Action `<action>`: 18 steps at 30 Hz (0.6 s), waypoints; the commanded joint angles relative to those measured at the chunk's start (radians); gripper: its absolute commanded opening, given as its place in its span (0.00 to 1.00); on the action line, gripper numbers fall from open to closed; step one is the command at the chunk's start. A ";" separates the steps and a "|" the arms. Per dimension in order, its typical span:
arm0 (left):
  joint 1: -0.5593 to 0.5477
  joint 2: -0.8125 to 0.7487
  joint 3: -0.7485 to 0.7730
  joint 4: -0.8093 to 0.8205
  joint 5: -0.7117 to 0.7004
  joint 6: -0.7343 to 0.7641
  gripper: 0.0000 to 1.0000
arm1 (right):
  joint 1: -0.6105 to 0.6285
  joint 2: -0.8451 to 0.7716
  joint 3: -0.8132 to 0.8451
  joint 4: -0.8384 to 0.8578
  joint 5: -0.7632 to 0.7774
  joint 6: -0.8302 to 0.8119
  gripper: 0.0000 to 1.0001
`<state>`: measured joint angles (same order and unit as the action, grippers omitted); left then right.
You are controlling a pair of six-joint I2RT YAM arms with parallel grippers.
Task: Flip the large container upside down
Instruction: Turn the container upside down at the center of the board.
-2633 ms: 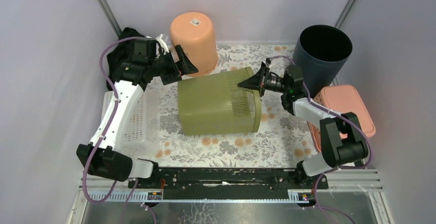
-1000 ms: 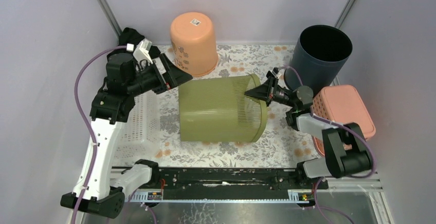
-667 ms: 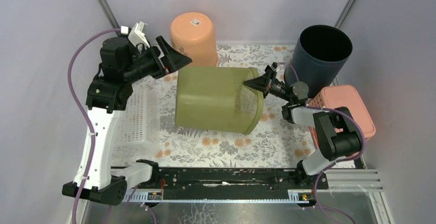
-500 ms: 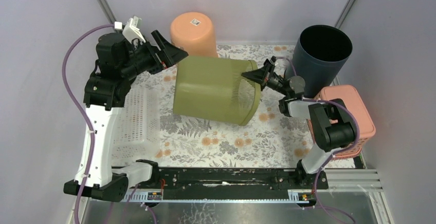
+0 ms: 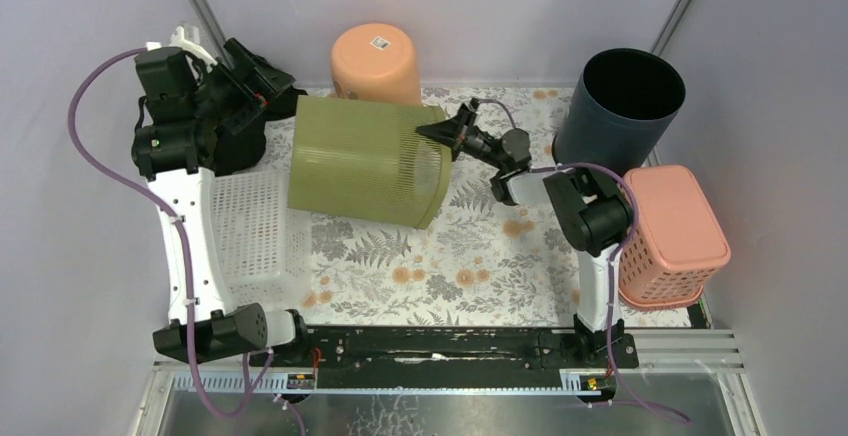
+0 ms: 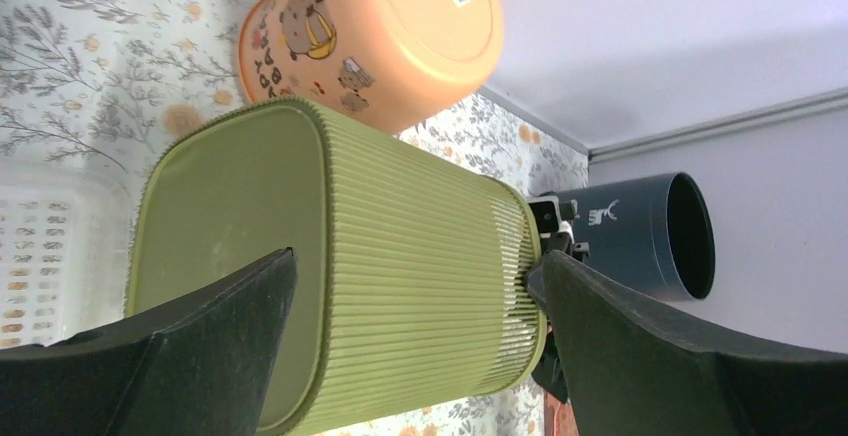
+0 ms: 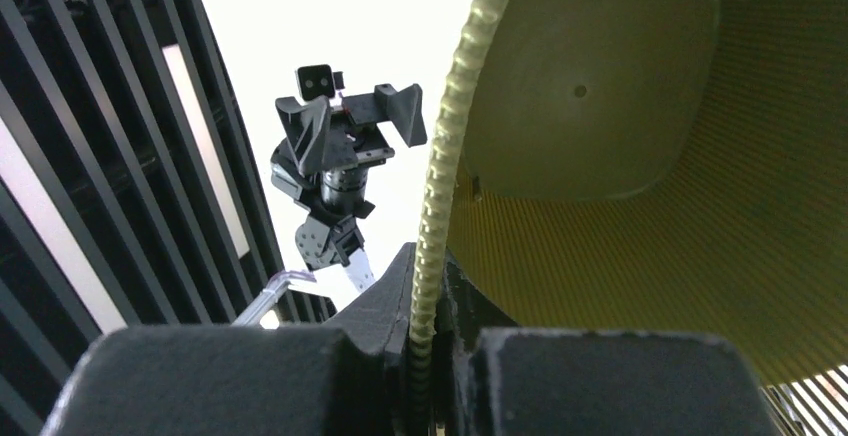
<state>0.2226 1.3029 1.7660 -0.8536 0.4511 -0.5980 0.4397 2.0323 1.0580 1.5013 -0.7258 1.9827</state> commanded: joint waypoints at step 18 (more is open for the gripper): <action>0.250 -0.037 -0.174 0.132 0.115 -0.034 1.00 | 0.213 0.305 0.512 0.216 0.239 0.051 0.00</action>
<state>0.4618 1.2713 1.5959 -0.8143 0.5201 -0.6216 0.6151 2.3451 1.4509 1.5009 -0.5800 1.9881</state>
